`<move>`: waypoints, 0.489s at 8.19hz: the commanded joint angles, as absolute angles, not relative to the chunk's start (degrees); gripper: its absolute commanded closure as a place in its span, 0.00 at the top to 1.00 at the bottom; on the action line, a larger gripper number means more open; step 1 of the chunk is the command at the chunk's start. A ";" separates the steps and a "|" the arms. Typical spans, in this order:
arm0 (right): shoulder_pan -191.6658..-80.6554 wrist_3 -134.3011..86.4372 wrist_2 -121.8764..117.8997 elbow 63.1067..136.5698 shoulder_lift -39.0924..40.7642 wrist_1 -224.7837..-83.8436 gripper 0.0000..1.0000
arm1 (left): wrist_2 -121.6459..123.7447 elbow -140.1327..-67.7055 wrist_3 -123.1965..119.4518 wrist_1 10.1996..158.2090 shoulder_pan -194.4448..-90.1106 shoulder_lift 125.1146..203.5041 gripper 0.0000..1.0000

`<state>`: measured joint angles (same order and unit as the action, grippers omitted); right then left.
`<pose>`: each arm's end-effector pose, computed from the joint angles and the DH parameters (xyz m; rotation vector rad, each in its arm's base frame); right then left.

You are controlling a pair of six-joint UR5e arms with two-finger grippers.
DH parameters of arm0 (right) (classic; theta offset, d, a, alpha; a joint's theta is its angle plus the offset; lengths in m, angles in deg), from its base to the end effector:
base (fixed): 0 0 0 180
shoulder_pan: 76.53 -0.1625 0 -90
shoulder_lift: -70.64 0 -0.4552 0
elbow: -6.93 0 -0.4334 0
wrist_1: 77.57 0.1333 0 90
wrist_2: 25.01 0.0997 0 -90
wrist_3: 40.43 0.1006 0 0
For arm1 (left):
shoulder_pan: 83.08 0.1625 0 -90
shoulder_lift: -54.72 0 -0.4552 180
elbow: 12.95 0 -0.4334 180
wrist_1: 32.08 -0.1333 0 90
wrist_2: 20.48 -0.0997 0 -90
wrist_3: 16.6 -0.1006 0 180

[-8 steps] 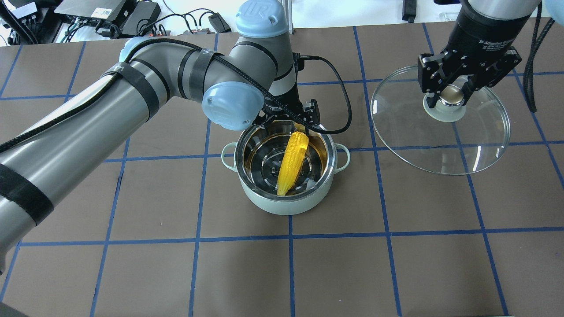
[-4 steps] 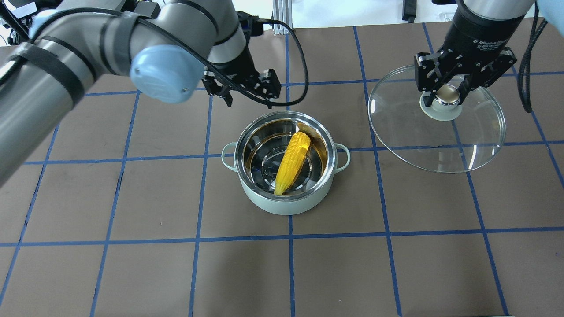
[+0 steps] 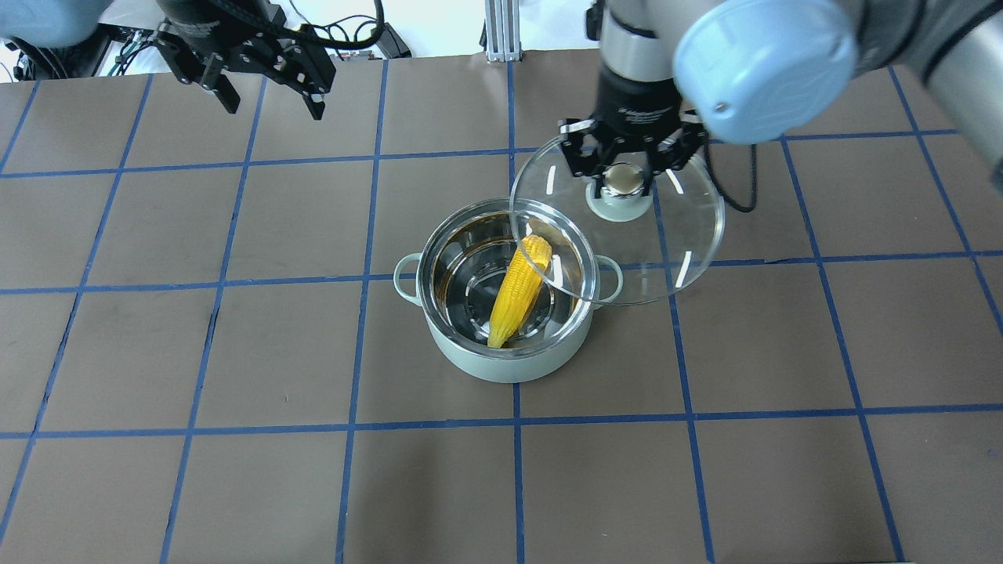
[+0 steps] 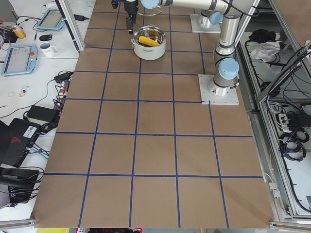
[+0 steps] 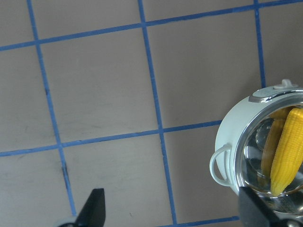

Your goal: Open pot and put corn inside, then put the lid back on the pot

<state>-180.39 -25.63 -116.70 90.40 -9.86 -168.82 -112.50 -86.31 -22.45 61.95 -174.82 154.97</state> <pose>0.2714 -0.5558 0.4855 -0.0248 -3.1053 -0.0338 -0.1484 -0.6112 0.5623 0.2043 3.0975 -0.0619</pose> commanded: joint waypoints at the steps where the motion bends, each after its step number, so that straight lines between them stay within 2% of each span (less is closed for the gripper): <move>1: -191.56 -14.42 -117.11 88.85 -1.88 -177.23 0.00 | -114.88 -81.07 -22.50 67.77 -174.31 152.64 1.00; 4: -191.66 -13.55 -116.42 90.42 -0.72 -177.41 0.00 | -115.23 -81.33 -25.28 67.77 -174.23 151.57 1.00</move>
